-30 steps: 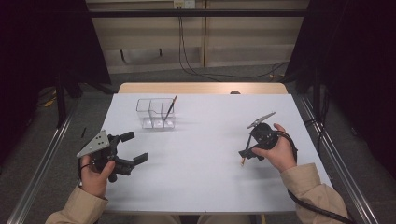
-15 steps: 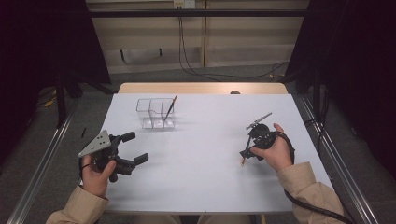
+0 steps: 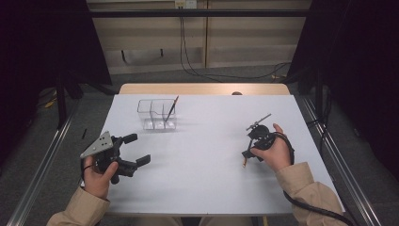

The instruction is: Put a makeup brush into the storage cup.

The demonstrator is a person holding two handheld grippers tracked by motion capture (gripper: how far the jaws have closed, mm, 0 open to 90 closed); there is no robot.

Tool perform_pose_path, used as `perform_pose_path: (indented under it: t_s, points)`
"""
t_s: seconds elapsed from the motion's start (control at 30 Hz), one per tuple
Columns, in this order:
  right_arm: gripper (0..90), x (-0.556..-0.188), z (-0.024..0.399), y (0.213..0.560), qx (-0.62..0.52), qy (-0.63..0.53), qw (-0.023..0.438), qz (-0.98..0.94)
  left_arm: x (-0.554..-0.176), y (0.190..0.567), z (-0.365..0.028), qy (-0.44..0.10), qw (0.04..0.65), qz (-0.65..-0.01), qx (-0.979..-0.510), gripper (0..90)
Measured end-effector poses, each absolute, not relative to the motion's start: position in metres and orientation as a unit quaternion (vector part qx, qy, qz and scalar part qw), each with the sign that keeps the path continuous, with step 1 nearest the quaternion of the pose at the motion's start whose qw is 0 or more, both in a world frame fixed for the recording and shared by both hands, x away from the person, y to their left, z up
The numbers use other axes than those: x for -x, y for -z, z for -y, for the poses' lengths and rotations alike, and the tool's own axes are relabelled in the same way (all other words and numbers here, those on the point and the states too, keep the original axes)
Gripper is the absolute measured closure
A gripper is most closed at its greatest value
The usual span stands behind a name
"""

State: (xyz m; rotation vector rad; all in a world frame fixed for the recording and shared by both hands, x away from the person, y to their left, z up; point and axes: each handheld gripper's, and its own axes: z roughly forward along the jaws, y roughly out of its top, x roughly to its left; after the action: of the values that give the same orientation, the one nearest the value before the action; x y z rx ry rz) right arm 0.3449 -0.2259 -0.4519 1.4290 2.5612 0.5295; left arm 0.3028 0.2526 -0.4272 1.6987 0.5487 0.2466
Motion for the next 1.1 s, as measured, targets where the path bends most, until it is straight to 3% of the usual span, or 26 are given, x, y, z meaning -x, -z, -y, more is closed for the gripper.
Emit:
perform_pose_path:
  t_s: [0.33,0.53,0.63,1.1]
  points:
    - [46.8,-0.345,0.218,0.456,-0.475,-0.160,0.083,-0.861,-0.304,0.429,-0.253,-0.105,0.621,-0.240,-0.739,0.2]
    - [66.5,-0.344,0.217,0.454,-0.463,-0.158,0.077,-0.869,-0.304,0.429,-0.252,-0.105,0.618,-0.236,-0.742,0.3]
    - [83.6,-0.344,0.215,0.453,-0.460,-0.155,0.071,-0.872,-0.304,0.429,-0.251,-0.104,0.618,-0.238,-0.742,0.3]
    - [83.4,-0.354,0.209,0.451,-0.457,-0.124,0.045,-0.880,-0.304,0.429,-0.251,-0.102,0.617,-0.237,-0.744,0.5]
